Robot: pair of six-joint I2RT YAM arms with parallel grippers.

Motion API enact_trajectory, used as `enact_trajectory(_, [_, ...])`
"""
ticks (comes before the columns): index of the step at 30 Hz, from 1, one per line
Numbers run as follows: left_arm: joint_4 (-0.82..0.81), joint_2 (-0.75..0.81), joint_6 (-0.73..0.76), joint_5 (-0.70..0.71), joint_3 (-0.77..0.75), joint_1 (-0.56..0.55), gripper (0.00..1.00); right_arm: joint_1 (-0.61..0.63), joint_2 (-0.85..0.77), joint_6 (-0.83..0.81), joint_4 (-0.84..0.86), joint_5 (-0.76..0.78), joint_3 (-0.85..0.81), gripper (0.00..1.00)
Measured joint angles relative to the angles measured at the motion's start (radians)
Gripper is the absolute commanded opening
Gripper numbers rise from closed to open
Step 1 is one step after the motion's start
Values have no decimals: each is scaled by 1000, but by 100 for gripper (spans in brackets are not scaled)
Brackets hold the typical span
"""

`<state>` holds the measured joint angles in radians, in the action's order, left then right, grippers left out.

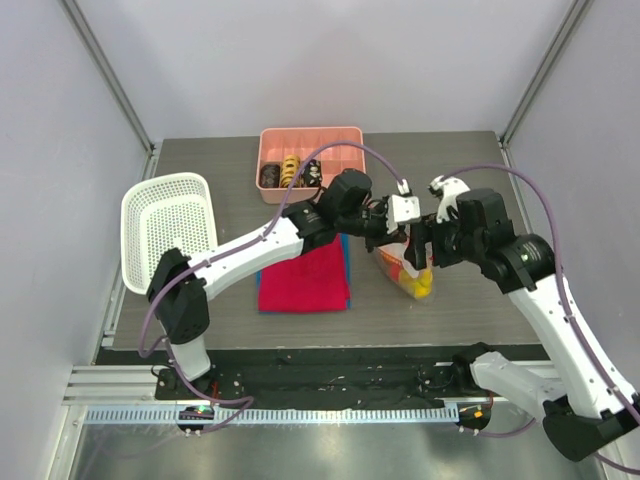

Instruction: Open the zip-top bag and remove the fake food

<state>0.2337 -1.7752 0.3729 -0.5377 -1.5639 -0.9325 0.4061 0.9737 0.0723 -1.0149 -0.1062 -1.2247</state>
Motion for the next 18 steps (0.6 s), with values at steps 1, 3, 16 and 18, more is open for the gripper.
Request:
enact_trajectory(1, [-5,-1,-34,8,-5,5,0,0,-31,60,24,34,27,84])
enact_trajectory(3, [-18,-9,-129,11,-13,23,0,-2,-123,160,82,94,100,85])
enact_trajectory(16, [-116,-95,-500,-153,-50,140,0,-3,-465,350,437,132,463,64])
enact_trajectory(18, [-133,-96,-527,-175,-50,145,0,-3,-447,342,461,131,471,58])
